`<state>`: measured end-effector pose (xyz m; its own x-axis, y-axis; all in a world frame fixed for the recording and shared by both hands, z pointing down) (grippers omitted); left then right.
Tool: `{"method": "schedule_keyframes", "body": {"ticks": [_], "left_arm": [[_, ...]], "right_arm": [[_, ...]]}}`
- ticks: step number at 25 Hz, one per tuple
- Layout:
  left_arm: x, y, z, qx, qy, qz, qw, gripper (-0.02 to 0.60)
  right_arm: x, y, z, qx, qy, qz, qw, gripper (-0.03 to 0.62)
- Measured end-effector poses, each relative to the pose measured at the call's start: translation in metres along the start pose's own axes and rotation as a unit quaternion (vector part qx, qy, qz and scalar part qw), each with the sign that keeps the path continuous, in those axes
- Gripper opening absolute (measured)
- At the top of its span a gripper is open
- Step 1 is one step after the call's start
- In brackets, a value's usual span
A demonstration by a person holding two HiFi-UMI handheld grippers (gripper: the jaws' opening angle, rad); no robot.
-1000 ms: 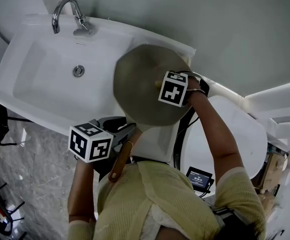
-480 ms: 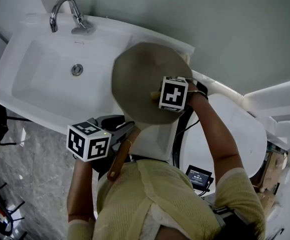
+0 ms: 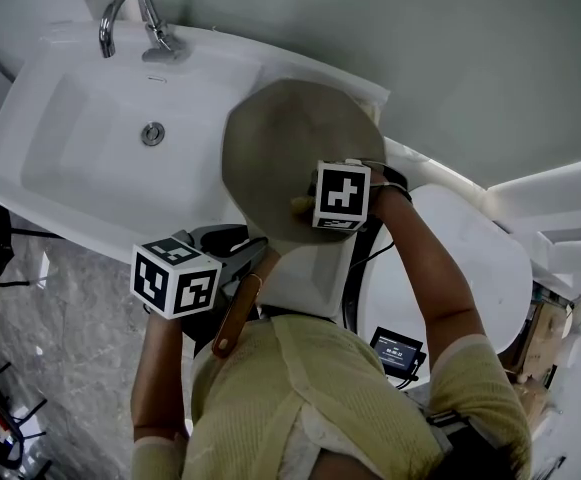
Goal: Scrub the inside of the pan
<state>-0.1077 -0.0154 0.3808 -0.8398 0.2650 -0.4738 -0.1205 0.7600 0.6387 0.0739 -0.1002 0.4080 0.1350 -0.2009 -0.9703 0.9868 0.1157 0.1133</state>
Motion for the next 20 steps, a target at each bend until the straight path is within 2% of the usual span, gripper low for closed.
{"method": "schedule_keyframes", "body": {"ticks": [9, 15, 17, 20], "left_arm": [[0.0, 0.0, 0.0, -0.005, -0.001, -0.002, 1.0, 0.178], [-0.001, 0.001, 0.001, -0.005, -0.001, -0.002, 1.0, 0.179], [-0.001, 0.0, 0.001, -0.005, 0.0, -0.002, 1.0, 0.179], [0.0, 0.001, 0.0, -0.005, 0.0, 0.0, 1.0, 0.179]], "right_arm": [[0.002, -0.01, -0.012, 0.02, -0.065, 0.031, 0.997, 0.084], [0.013, -0.013, -0.018, 0.045, -0.088, 0.055, 0.994, 0.084], [0.021, -0.013, -0.015, 0.048, -0.078, 0.076, 0.993, 0.084], [0.036, -0.012, -0.001, 0.046, -0.014, 0.104, 0.993, 0.084]]}}
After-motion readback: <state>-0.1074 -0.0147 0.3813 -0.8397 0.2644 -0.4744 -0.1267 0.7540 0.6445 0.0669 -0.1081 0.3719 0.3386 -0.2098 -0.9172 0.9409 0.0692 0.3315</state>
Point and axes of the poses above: the fingertips, and each gripper's own axes: x backward along the fingers, z to its right, y out of its underside, the point moved 10 cm from there along x, backward along the fingers, and after that the axes turned 4 degrees about -x, right-handed, at the moved point
